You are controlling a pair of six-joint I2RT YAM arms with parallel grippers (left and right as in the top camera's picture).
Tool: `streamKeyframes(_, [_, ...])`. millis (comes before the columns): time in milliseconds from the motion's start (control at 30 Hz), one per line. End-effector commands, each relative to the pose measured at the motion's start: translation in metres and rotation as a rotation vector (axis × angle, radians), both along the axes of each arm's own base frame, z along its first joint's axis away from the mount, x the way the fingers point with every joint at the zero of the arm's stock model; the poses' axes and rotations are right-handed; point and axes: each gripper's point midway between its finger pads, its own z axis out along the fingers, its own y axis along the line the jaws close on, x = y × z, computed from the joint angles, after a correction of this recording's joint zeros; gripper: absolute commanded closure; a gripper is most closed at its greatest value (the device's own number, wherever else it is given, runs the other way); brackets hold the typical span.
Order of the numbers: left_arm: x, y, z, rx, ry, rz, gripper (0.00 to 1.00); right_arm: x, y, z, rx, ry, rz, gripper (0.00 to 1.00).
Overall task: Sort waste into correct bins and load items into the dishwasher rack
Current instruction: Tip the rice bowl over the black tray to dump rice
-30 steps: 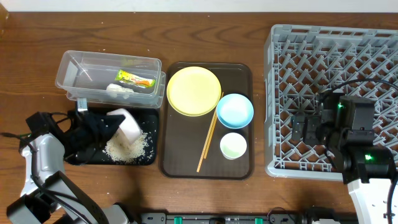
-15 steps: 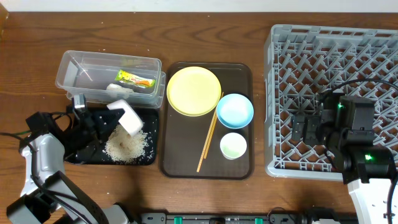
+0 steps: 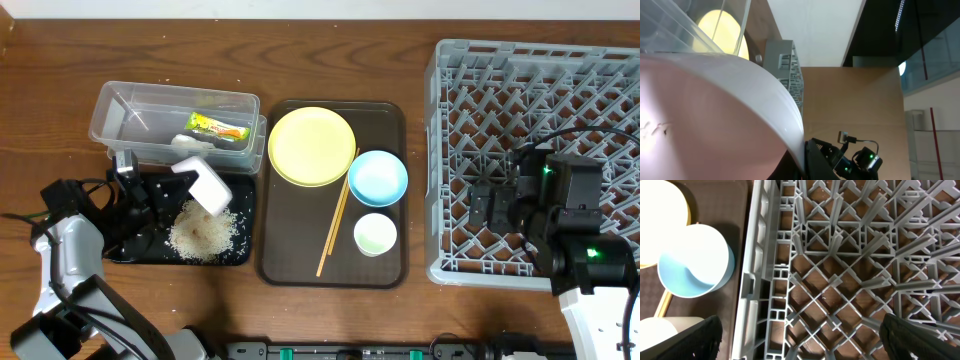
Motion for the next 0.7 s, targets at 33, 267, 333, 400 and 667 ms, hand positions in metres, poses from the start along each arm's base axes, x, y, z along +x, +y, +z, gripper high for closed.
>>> streamKeyframes(33, [0.000, 0.002, 0.005, -0.010, -0.042, 0.005, 0.94, 0.003, 0.003, 0.009, 0.004, -0.024, 0.010, 0.01])
streamKeyframes(267, [-0.001, 0.002, 0.006, 0.016, -0.078, 0.005, 0.94, 0.002, 0.003, 0.008, 0.004, -0.019, 0.010, 0.01])
streamKeyframes(333, [0.000, 0.004, 0.001, 0.048, -0.072, 0.006, 0.94, 0.002, 0.003, 0.009, 0.004, -0.020, 0.010, 0.01])
streamKeyframes(400, [0.000, 0.007, -0.016, 0.086, 0.038, 0.021, 0.94, 0.002, 0.003, 0.009, 0.004, -0.020, 0.010, 0.01])
streamKeyframes(667, [0.001, 0.005, 0.005, 0.029, -0.084, 0.009, 0.94, 0.002, 0.003, 0.009, 0.004, -0.020, 0.010, 0.01])
